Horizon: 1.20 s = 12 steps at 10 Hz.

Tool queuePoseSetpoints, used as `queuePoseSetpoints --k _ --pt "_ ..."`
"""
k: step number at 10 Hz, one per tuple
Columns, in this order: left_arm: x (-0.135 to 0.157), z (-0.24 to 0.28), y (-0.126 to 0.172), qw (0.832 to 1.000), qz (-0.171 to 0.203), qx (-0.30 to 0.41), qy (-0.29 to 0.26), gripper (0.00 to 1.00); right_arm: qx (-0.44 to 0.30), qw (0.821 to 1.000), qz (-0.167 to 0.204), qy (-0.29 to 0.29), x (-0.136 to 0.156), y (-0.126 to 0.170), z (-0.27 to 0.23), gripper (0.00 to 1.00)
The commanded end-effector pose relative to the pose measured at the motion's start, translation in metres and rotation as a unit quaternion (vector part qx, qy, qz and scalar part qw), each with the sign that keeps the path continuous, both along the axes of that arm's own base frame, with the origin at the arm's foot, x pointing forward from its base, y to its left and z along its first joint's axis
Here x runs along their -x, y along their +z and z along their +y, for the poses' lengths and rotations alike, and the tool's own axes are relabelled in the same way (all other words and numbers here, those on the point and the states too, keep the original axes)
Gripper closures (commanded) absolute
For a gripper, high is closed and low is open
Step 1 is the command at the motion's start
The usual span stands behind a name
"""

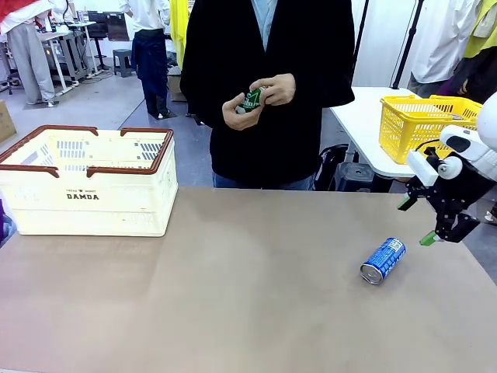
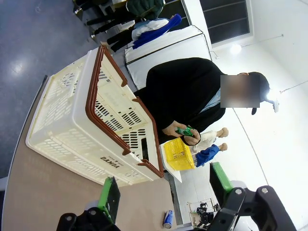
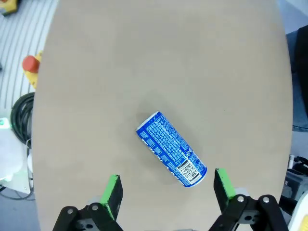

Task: Place the drinks into the Shopping basket.
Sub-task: Pick up one drink and place it into the Shopping basket.

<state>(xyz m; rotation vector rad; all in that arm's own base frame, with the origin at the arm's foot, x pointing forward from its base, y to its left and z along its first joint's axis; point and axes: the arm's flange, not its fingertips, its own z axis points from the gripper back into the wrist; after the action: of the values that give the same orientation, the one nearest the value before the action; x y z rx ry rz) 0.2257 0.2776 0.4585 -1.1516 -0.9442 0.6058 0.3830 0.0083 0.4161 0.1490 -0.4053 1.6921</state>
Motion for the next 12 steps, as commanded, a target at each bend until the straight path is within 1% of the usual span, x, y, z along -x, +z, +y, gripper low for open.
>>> queuePoseSetpoints --k 1,2,3,4,6,7,9,11,12 --pt "0.002 0.001 0.000 1.000 0.000 0.002 -0.005 0.00 0.027 0.999 0.000 0.029 -0.014 -0.023 0.008 0.00" --pt "0.002 0.001 0.000 1.000 0.000 0.002 -0.005 0.00 0.044 0.998 0.003 0.052 -0.021 -0.033 0.013 0.00" --pt "0.002 0.001 0.000 1.000 0.000 0.002 -0.005 0.00 0.070 0.995 0.023 0.063 -0.028 -0.045 0.015 0.00" --pt "0.002 0.001 0.000 1.000 0.000 0.002 -0.005 0.00 0.079 0.994 0.040 0.066 -0.037 -0.058 0.017 0.00" --pt "0.002 0.001 0.000 1.000 0.000 0.002 -0.005 0.00 0.080 0.994 0.047 0.065 -0.050 -0.080 0.020 0.00" --pt "0.002 0.001 0.000 1.000 0.000 0.002 -0.005 0.00 0.074 0.994 0.042 0.067 -0.055 -0.088 0.022 0.00" --pt "0.002 0.001 0.000 1.000 0.000 0.002 -0.005 0.00 0.097 0.987 0.065 0.113 -0.062 -0.106 0.024 0.00" --pt "0.002 0.001 0.000 1.000 0.000 0.002 -0.005 0.00 0.081 0.987 0.062 0.124 -0.069 -0.117 0.024 0.00" --pt "0.002 0.001 0.000 1.000 0.000 0.002 -0.005 0.00 0.076 0.987 0.066 0.129 -0.071 -0.122 0.024 0.00"
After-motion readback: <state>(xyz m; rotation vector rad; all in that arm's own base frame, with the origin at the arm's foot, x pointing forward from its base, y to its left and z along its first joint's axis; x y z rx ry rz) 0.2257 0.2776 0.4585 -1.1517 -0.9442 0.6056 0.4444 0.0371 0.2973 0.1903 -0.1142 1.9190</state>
